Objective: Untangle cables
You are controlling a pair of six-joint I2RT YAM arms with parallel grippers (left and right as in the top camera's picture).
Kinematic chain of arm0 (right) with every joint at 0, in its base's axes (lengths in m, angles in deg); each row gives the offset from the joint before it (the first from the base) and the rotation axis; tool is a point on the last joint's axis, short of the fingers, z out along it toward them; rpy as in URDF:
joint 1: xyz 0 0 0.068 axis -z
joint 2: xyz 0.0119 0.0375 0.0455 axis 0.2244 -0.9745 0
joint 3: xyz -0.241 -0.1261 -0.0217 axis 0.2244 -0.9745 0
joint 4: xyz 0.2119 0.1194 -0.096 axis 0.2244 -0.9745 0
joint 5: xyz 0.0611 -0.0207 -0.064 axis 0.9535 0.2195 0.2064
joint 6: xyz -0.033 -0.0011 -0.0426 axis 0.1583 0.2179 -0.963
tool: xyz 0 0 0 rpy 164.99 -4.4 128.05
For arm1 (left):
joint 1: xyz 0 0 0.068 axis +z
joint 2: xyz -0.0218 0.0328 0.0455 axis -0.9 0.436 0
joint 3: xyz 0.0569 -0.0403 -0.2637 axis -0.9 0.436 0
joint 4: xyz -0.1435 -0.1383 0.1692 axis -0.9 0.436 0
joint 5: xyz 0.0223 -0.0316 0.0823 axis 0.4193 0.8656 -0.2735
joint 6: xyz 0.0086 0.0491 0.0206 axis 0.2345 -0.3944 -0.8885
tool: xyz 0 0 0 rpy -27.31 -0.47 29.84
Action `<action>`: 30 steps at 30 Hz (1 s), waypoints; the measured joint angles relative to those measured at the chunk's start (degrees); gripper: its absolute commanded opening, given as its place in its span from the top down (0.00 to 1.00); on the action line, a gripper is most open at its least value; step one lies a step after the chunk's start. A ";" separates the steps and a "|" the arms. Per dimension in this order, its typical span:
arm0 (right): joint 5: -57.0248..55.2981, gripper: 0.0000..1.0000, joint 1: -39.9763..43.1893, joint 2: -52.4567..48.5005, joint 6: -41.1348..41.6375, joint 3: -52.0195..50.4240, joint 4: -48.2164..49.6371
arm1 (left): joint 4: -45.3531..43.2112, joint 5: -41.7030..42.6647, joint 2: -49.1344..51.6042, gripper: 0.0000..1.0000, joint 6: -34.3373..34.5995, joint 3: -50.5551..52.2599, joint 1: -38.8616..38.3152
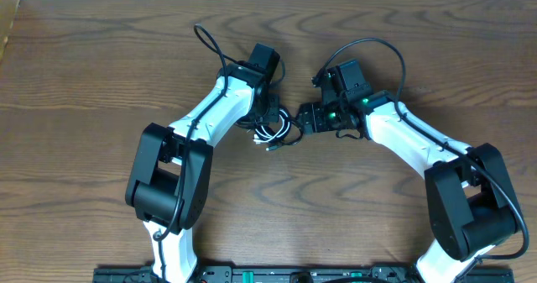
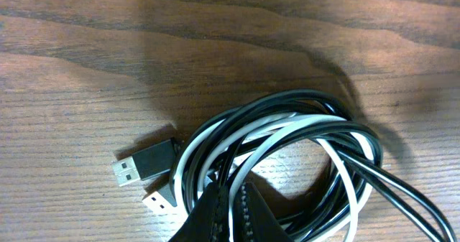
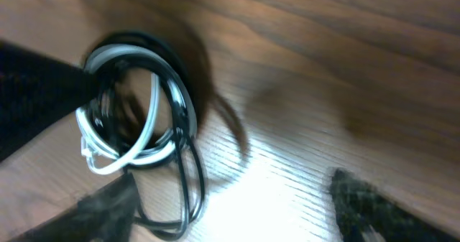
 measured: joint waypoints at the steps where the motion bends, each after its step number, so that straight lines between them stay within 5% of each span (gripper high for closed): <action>1: -0.48 0.52 0.00 0.00 0.33 0.00 -0.13 | 0.17 0.02 0.00 0.92 -0.28 0.00 0.00; 5: -1.40 0.89 0.13 0.00 0.24 0.00 -0.55 | 0.39 1.70 0.00 0.92 -1.95 0.02 0.02; 7: -1.36 0.94 0.37 0.00 0.15 0.00 -0.57 | 0.26 4.20 0.00 0.92 -3.37 0.02 0.07; 10: -0.61 0.87 1.60 0.00 0.31 0.00 -0.66 | -0.26 9.44 0.00 0.92 -5.75 0.04 0.07; 11: -0.35 0.76 2.08 0.00 0.42 0.00 -0.79 | -0.52 11.13 0.00 0.92 -6.49 0.04 0.07; 13: 0.79 0.59 3.61 0.00 0.26 0.00 -1.22 | -0.92 14.34 0.00 0.73 -7.61 0.04 0.04; 17: 2.71 0.56 6.60 0.00 -1.03 0.00 -2.34 | -1.33 17.57 0.00 0.37 -8.46 0.07 0.07; 24: 3.74 0.65 9.44 0.00 -2.54 0.00 -5.05 | 0.55 17.29 0.00 0.36 -6.43 0.07 0.04; 30: 6.01 0.59 8.94 -0.04 -2.67 0.00 -5.29 | 1.51 13.40 0.00 0.36 -3.32 0.39 0.04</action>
